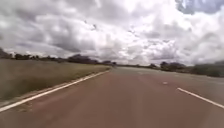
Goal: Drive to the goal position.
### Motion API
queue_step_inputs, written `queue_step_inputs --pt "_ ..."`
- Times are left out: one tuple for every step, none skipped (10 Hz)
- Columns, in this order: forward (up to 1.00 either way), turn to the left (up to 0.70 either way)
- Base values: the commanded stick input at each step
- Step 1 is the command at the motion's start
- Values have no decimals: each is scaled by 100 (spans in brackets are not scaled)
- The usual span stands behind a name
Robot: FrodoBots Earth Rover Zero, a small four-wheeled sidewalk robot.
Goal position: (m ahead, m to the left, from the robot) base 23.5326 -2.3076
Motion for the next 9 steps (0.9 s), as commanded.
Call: queue_step_inputs --pt "100 -9" --pt "100 -26" --pt "100 -40" --pt "100 -40" --pt "100 -40" --pt "100 -32" --pt "100 -20" --pt "100 -11" --pt "100 -5"
